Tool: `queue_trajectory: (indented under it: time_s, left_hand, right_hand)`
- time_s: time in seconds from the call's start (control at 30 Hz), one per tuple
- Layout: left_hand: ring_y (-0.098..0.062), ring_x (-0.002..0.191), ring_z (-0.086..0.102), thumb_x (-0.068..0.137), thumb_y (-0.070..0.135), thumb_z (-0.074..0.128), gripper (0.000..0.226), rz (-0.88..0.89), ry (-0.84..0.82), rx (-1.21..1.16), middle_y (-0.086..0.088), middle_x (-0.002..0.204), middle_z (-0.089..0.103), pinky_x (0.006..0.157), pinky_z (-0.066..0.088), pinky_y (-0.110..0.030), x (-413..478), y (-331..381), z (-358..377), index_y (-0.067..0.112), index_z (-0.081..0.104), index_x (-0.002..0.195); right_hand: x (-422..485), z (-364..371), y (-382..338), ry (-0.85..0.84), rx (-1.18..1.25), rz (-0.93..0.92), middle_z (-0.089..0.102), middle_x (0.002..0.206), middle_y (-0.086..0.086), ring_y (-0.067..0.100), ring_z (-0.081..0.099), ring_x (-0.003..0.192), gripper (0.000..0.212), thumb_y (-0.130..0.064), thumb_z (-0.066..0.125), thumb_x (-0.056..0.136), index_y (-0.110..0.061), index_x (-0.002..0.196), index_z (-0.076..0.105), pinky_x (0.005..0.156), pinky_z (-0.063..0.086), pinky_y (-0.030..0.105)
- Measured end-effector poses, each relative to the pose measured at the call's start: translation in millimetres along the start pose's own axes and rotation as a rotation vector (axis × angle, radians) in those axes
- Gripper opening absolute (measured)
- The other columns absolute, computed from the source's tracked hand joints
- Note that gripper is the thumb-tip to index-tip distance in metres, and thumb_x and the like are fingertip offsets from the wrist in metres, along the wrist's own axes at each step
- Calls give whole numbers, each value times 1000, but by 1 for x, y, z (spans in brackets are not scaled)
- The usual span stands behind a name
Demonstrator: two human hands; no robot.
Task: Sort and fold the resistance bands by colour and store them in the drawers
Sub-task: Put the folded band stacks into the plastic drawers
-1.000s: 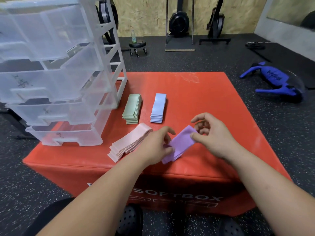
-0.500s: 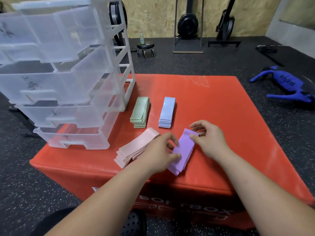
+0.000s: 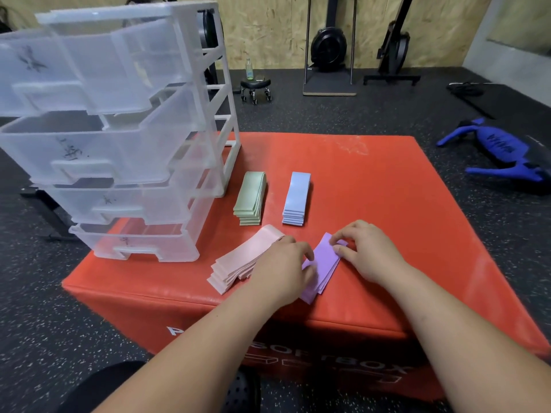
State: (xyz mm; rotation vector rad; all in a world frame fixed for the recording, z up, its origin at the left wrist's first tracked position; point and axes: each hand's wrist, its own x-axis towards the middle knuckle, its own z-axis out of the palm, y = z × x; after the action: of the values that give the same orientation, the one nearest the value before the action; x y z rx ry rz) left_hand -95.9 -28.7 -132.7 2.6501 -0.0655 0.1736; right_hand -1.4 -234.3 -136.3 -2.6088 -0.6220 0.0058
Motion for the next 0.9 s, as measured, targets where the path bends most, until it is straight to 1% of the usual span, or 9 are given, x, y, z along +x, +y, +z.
queue_trajectory:
  time_s: [0.1,0.2,0.37,0.43,0.5,0.57,0.7,0.8,0.9]
  left_hand:
    - [-22,101,63,94,42,70,21,-8,5,-13,3,107,61,85,55,-42,-4,-3,-8,31,70,112]
    - [-21,103,63,93,44,72,27,5,-11,-32,3,113,63,88,55,-41,-12,-6,-17,31,69,116]
    - [-15,114,61,93,42,75,36,9,9,-53,4,125,62,99,49,-33,-36,-15,-40,30,67,126]
    - [-13,112,59,92,40,76,39,-3,18,-45,6,124,61,96,43,-26,-48,-20,-55,28,68,128]
    - [-15,112,60,91,42,77,42,-50,22,-43,5,123,62,94,43,-28,-59,-25,-71,29,68,130]
    - [-20,114,63,90,45,77,44,-103,29,-54,1,125,65,98,48,-33,-69,-31,-86,28,67,130]
    - [-22,115,65,88,43,77,48,-147,45,-52,-2,127,67,101,51,-39,-74,-35,-108,24,68,131]
    - [-25,119,64,89,42,77,54,-164,78,-54,-6,132,66,104,51,-39,-61,-35,-120,20,65,137]
    - [-26,122,64,90,45,77,60,-183,89,-53,-8,135,65,105,50,-38,-33,-38,-123,17,62,141]
  right_hand:
    - [-11,-6,-5,-48,-37,7,59,116,-8,21,56,110,15,-38,71,94,-42,108,74,98,48,42]
    - [-23,-10,-13,-101,-72,18,57,125,-6,23,54,116,23,-42,72,93,-42,117,72,103,46,39]
    - [-38,-26,-39,-168,-141,48,50,138,-3,26,46,128,42,-46,71,93,-41,134,63,109,42,38]
    - [-41,-33,-54,-169,-160,44,49,142,0,29,44,130,47,-47,70,93,-40,139,59,111,40,38]
    - [-43,-40,-68,-166,-142,41,49,144,2,31,46,129,49,-49,69,93,-41,140,58,113,39,39]
    - [-47,-45,-81,-151,-122,36,50,142,4,33,48,128,48,-51,67,94,-41,140,58,112,39,40]
    - [-52,-47,-101,-134,-82,16,51,141,6,34,49,130,47,-50,66,96,-39,140,58,112,40,40]
    - [-41,-47,-112,-147,-80,-6,53,140,6,33,51,130,49,-50,67,95,-38,141,58,111,40,39]
    - [-12,-50,-123,-159,-101,-36,57,139,5,30,54,129,51,-50,70,93,-35,140,59,108,42,37]
